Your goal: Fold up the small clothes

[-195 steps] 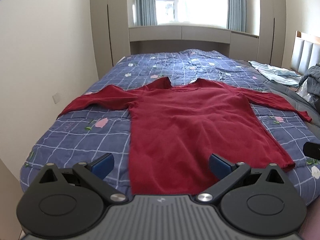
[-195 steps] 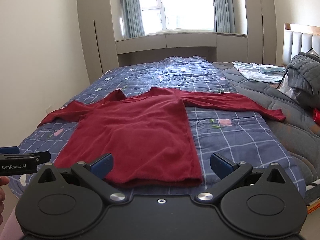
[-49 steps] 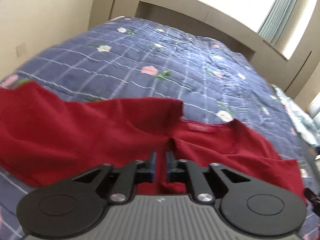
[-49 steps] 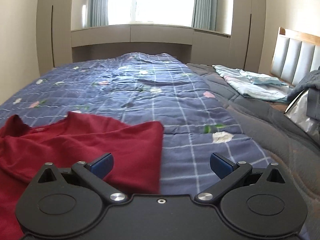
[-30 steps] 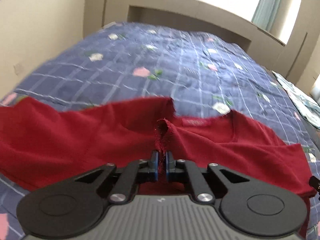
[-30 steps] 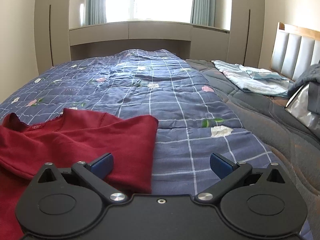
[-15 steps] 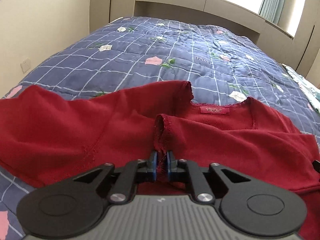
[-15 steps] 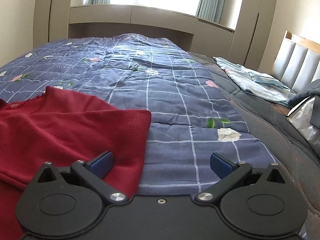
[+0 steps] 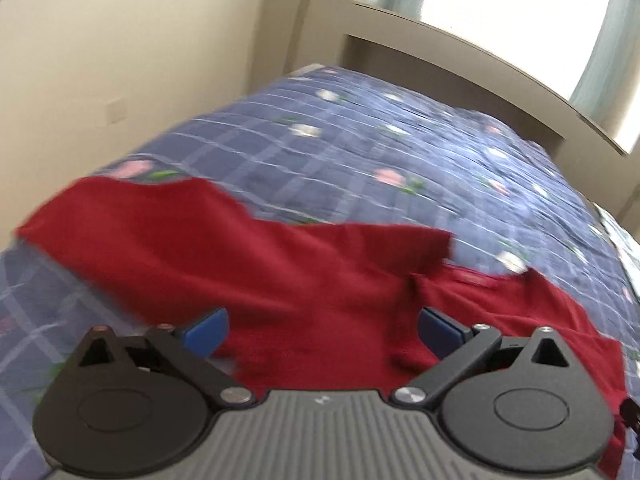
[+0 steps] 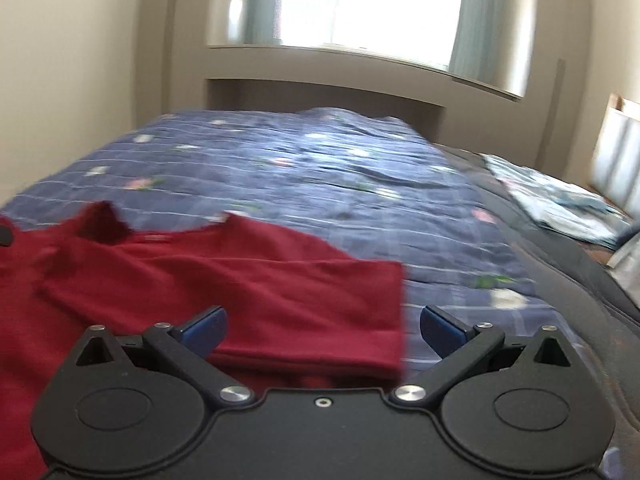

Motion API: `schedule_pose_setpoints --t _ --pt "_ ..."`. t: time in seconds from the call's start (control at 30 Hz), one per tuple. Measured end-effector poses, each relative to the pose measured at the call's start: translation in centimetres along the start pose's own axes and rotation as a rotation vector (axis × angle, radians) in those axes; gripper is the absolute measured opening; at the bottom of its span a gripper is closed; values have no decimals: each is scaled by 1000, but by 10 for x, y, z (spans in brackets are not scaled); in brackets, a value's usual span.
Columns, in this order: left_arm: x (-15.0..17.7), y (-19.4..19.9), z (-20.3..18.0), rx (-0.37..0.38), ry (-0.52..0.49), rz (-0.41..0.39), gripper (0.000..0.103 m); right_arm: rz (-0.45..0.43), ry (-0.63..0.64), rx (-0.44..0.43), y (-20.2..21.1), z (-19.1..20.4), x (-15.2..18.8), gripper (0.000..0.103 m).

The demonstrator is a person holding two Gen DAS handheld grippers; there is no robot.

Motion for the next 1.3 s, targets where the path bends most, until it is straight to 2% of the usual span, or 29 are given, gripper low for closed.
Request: schedule_pose_setpoints --t 0.13,0.27,0.4,0.53,0.63,0.7,0.77,0.8,0.87,0.93,1.13,1.2,1.27,1.3 --pt "-8 15 68 -130 84 -14 103 -15 61 -103 5 50 -17 102" --pt "-17 20 144 -191 205 -23 103 -30 131 -191 7 111 -34 102" --pt "-26 12 219 -198 331 -47 103 -15 172 -263 7 174 -38 102" --pt "-40 -15 280 -149 453 -20 103 -2 185 -319 16 222 -30 102" --pt "-46 -33 311 -113 550 -16 101 12 189 -337 27 245 -17 102" --pt "-47 -40 326 -100 590 -14 91 18 196 -347 35 256 -6 102" --pt "-48 -47 335 -80 620 -3 76 21 210 -359 42 262 5 102" --pt "-48 -50 337 -77 634 3 72 26 216 -362 44 263 10 102" --pt "-45 -54 341 -81 664 18 53 41 229 -369 48 266 19 102" --pt "-42 -59 345 -100 684 40 43 51 229 -374 51 266 25 102" --pt "-37 -62 353 -108 750 39 45 80 171 -384 49 258 29 102" --pt "-39 -62 353 -126 748 33 29 78 162 -386 50 256 28 102" --pt "-44 -59 350 -135 742 0 6 73 159 -385 51 254 26 102" --pt "-49 -57 349 -126 743 -17 6 69 157 -385 52 253 26 102"
Point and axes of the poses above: each gripper's, at about its wrist camera, not at the fingertips, and y roughly against the way its jaws point, z to its left, x to its underside, the point moved 4 cm from there along -y, roughly the way its jaws point, and after that the axes turned 7 degrees about -z, right-handed, at the moved point
